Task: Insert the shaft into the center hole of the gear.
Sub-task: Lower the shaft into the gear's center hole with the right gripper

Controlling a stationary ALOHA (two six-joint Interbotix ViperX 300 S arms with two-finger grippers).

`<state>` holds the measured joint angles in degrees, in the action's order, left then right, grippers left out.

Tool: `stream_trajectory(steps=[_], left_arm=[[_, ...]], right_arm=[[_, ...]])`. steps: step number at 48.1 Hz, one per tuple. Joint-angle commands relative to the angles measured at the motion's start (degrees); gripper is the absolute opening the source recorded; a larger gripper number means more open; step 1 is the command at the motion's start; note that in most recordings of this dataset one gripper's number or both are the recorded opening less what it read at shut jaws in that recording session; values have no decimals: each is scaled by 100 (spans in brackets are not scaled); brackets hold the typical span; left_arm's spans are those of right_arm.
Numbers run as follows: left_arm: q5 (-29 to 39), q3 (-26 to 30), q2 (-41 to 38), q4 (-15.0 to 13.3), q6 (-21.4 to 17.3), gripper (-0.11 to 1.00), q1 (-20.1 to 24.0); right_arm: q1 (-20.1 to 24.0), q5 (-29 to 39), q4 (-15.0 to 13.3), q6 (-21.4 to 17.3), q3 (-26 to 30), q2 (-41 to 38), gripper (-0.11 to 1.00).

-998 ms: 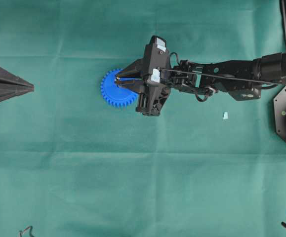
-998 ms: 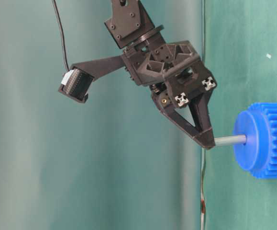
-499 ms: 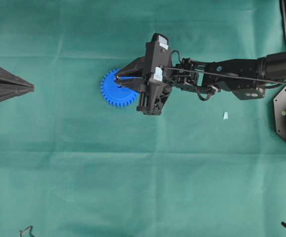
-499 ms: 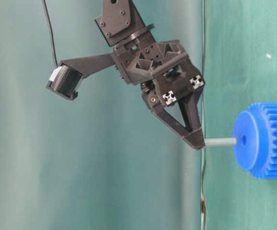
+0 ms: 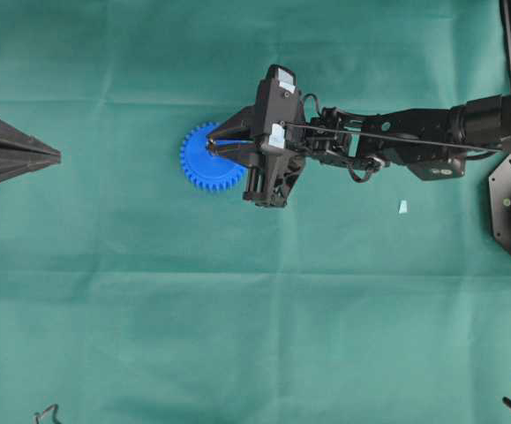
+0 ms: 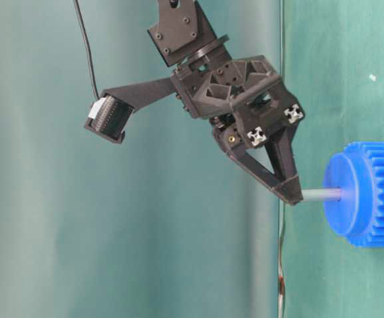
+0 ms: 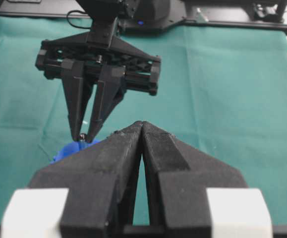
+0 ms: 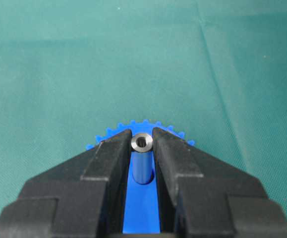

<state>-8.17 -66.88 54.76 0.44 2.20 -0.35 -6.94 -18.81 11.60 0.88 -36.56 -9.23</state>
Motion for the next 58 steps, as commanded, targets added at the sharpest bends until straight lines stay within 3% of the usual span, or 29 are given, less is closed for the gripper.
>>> stream_trajectory(steps=[1,58], left_arm=[[-26,123,-35,18,9,0,0],[-26,114,-44,9,18,0,-9]], right_arm=[[0,-70,9,-9,44,88,17],[35,-272,53,-97,44,-352,17]])
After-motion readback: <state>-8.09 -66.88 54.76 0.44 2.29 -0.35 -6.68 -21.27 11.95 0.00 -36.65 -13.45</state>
